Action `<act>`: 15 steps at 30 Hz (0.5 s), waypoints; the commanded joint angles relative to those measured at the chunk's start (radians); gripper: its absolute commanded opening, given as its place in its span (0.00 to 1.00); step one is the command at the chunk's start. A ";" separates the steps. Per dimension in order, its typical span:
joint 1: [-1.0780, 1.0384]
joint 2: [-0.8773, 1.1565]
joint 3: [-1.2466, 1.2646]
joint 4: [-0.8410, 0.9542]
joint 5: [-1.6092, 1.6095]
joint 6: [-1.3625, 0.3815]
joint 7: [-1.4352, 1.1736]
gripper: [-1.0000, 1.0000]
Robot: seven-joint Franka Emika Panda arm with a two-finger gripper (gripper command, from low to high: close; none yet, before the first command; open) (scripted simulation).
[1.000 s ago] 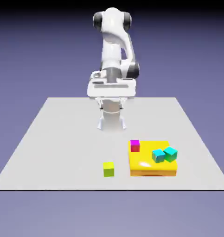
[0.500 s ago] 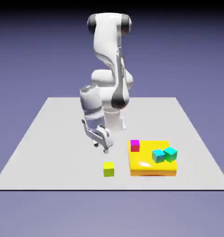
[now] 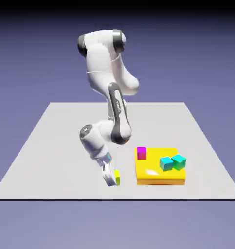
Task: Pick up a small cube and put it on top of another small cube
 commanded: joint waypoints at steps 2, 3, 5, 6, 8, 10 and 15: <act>-0.010 -0.072 -0.009 -0.008 -0.017 -0.067 0.019 0.00; -0.015 -0.109 -0.014 -0.013 -0.026 -0.100 0.028 0.00; 0.020 -0.107 0.038 0.043 -0.100 -0.184 0.004 0.00; 0.041 -0.100 0.070 0.077 -0.142 -0.228 -0.011 0.00; 0.084 -0.085 0.133 0.144 -0.226 -0.315 -0.042 0.00; 0.127 -0.070 0.195 0.211 -0.311 -0.402 -0.072 0.00; 0.234 -0.033 0.353 0.379 -0.521 -0.619 -0.149 0.00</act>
